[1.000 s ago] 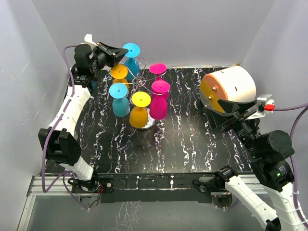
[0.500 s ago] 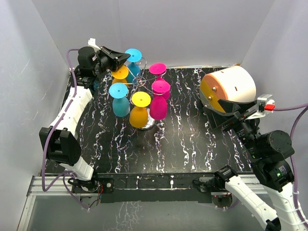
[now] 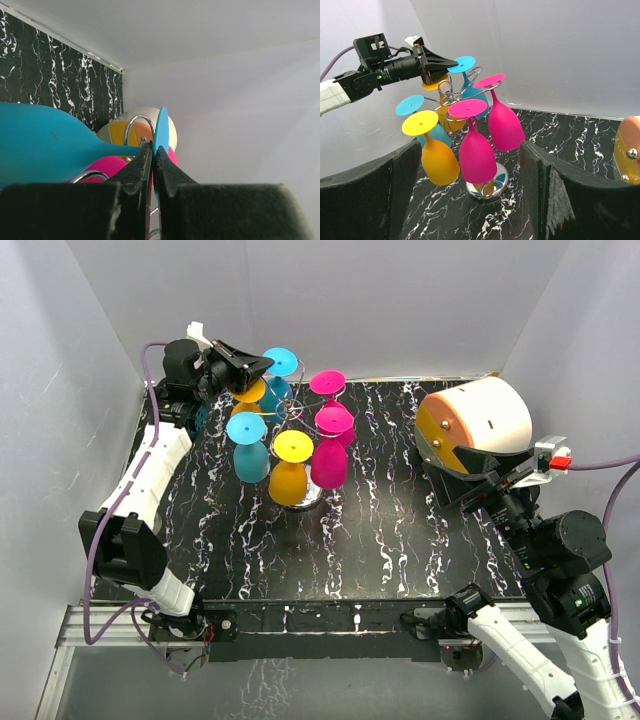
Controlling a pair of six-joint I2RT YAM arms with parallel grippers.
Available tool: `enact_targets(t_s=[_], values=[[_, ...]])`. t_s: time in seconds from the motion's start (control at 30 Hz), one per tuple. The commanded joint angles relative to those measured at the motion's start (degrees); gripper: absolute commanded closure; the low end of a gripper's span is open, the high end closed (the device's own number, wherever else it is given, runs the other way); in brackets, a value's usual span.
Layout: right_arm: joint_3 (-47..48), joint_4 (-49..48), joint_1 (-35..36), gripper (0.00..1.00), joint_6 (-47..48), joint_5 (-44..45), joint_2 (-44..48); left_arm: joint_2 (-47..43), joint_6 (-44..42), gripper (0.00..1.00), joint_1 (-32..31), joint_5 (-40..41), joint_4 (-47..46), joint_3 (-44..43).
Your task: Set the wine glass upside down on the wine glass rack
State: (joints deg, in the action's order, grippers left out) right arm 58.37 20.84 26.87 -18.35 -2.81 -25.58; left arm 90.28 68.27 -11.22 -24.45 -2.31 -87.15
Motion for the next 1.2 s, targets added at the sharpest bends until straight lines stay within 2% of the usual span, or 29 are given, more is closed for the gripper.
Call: enact_targets(t_s=[0.0, 0.27, 0.73, 1.17], values=[[0.2, -2.4, -0.1, 0.23, -0.3, 0.8, 0.3, -4.4, -1.2, 1.0, -0.4, -2.0, 0.1, -0.1], [0.3, -2.5, -0.1, 0.23, -0.4, 0.9, 0.1, -4.7, -1.4, 1.0, -0.5, -3.2, 0.4, -0.4], [0.5, -2.7, -0.1, 0.23, -0.2, 1.1, 0.3, -2.1, 3.6, 1.0, -1.2, -8.4, -5.2, -0.4], [0.3, -2.0, -0.1, 0.23, 0.1, 1.8, 0.7, 2.7, 4.8, 1.0, -2.5, -8.4, -6.1, -6.0]])
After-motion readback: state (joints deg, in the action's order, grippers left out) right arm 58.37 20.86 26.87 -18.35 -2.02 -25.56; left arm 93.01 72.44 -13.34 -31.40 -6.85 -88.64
